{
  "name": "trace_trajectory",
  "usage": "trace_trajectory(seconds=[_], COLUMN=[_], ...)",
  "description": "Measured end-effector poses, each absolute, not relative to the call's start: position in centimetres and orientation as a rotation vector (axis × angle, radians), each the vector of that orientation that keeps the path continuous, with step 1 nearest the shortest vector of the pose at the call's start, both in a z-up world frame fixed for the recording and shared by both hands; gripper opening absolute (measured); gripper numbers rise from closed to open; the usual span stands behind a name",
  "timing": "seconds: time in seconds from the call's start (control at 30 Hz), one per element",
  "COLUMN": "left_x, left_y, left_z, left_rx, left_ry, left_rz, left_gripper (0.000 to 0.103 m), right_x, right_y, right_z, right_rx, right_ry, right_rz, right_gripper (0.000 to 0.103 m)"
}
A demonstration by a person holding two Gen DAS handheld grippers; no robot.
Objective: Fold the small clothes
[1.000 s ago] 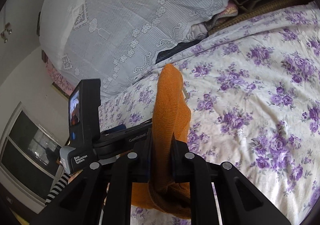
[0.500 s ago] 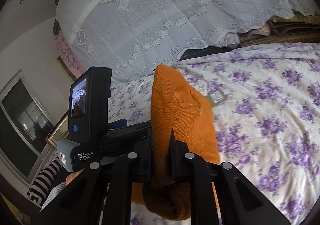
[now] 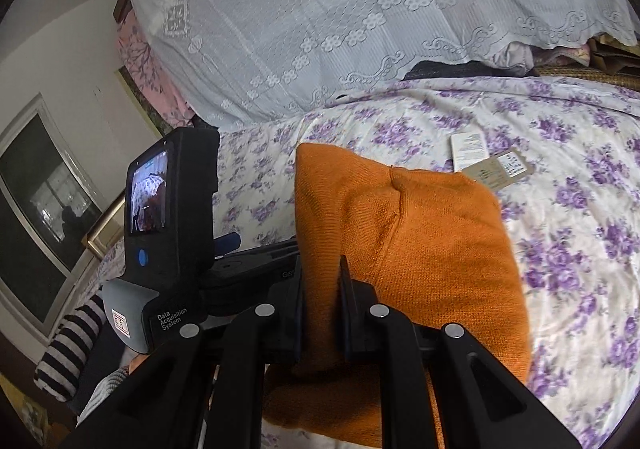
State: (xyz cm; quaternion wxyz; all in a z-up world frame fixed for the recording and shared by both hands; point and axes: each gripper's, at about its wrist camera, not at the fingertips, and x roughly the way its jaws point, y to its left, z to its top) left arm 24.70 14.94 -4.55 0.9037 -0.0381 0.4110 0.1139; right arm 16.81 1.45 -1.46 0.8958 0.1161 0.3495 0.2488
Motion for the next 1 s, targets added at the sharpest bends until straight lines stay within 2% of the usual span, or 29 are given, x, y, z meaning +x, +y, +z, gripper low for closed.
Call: trace_trajectory(seconds=[0.2,0.37,0.57,0.73,0.8,0.87,1.0], left_x=[26.8,29.7,29.4,29.7,29.3,28.4,26.6], left_y=[16.1,14.4,18.4,21.4,22.2,22.4,21.4], left_z=[-7.0,-8.0,-5.9,-7.4,-7.3,-7.1,-5.8], left_rx=[-0.137,-0.037,-0.246,-0.300,-0.345,-0.348,-0.256], left_ry=[0.888,0.902,0.803,0.867,0.867,0.857,0.830], left_rz=[0.166,0.198,0.160,0.235,0.219,0.208,0.207], left_gripper=[0.098,0.098,0.098,0.098,0.098,0.098,0.098], right_x=[16.6,16.7,17.2,18.4,18.1,17.8,17.0], right_y=[2.4,1.1,2.8,5.3,5.9,5.9,4.1], right_z=[-2.4,-2.9,-3.5,-7.7,-8.0,-7.7,-6.6], right_rx=[0.233,0.284,0.245,0.166,0.103,0.102,0.181], right_ry=[0.738,0.756,0.778,0.915,0.885,0.880,0.863], right_rz=[0.522,0.538,0.543,0.538,0.528,0.543,0.589], right_gripper=[0.014,0.014,0.014,0.015,0.018,0.026,0.027])
